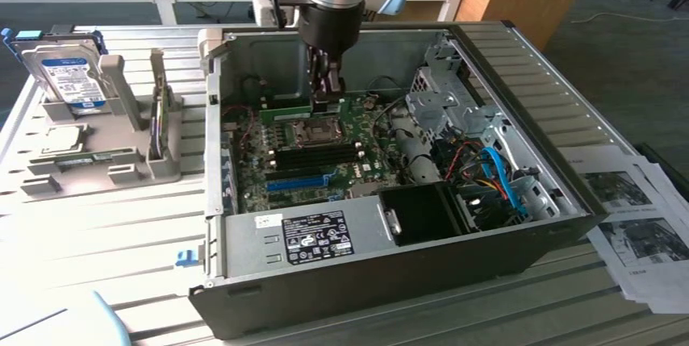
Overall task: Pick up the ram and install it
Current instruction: 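Insert the ram into the slot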
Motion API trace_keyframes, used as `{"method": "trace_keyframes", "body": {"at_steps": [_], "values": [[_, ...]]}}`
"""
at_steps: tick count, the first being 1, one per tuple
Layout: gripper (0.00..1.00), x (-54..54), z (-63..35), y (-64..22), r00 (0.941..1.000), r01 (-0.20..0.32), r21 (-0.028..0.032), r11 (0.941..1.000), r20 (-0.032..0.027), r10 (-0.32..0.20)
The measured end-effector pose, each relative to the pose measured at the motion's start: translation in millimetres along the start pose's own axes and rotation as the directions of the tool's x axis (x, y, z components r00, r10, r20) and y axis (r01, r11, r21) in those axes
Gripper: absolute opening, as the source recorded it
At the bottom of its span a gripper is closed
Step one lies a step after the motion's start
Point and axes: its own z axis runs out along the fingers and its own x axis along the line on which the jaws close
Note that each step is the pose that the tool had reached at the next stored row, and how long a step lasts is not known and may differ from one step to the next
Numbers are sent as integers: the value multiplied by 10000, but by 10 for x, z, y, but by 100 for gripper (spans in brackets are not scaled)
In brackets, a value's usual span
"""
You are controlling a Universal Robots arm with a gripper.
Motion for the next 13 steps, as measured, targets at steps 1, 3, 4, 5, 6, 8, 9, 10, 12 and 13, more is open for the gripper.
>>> {"method": "trace_keyframes", "body": {"at_steps": [1, 3, 4, 5, 6, 8, 9, 10, 12, 13], "values": [[11, 0, 12, 0, 10000, 0, 0, 10000, 0, 0], [11, 0, 34, -1, 10000, 0, 0, 10000, 2, 0], [11, 1, 45, -2, 10000, 0, 0, 10000, 1, 0], [11, 1, 56, -2, 10000, 0, 0, 10000, 1, 0], [11, 1, 68, -2, 10000, 0, 1, 10000, 1, 0], [11, 2, 91, -3, 10000, 0, 0, 10000, 1, 0], [11, 2, 102, -4, 10000, 0, 1, 10000, 2, 0], [11, 2, 111, -4, 10000, 0, 1, 10000, 1, 0], [11, 3, 114, -4, 10000, 0, 0, 10000, -1, 0], [11, 3, 114, -4, 10000, 0, -1, 10000, -1, 0]]}}
